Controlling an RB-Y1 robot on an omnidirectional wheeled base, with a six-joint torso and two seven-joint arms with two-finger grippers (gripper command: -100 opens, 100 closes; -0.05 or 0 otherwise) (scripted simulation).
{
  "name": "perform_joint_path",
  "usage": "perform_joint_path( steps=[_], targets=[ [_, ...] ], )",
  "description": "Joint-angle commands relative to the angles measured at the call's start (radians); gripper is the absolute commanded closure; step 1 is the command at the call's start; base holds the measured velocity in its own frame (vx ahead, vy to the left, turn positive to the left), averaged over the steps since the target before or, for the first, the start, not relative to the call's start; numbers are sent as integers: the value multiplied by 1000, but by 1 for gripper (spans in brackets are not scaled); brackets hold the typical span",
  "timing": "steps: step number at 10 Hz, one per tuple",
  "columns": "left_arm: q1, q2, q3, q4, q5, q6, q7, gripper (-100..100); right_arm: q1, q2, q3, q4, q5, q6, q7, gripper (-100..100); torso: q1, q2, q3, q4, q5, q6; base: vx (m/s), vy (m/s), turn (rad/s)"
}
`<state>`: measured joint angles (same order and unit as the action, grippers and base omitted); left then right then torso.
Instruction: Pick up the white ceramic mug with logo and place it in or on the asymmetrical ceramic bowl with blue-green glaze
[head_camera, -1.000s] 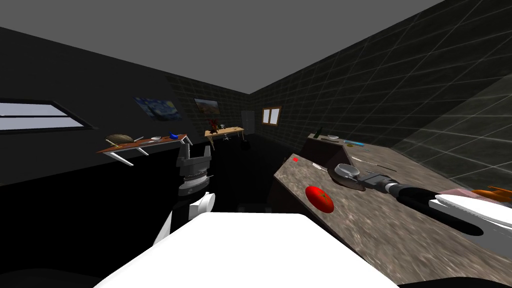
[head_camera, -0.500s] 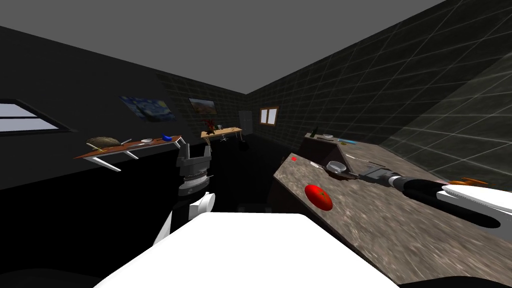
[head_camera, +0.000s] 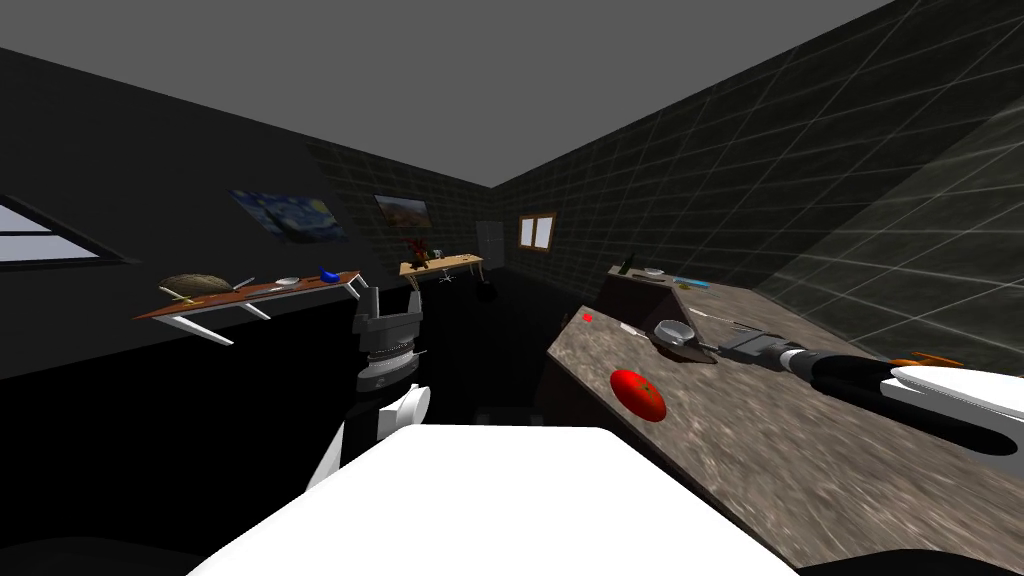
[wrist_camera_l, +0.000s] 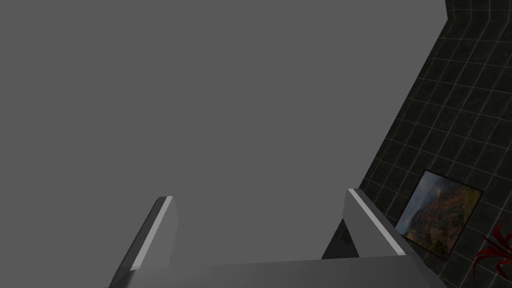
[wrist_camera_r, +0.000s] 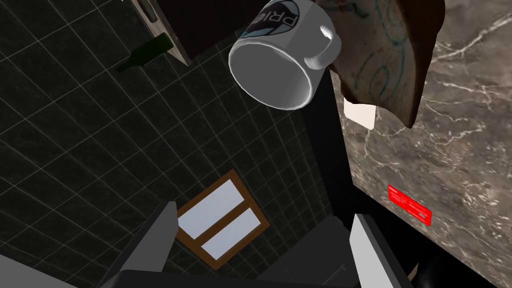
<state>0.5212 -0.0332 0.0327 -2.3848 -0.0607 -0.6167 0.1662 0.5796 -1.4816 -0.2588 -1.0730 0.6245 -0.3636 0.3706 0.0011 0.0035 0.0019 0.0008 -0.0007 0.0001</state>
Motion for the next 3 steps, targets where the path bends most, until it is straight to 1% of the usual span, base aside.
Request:
perform_joint_path(
  steps=[1,3],
  targets=[
    [0,0,0,0,0,0,0,0,0,0,0,0,0,0,0,0,0,0,0,0,0,0,0,0,0],
    [0,0,0,0,0,0,0,0,0,0,0,0,0,0,0,0,0,0,0,0,0,0,0,0,0]
  ],
)
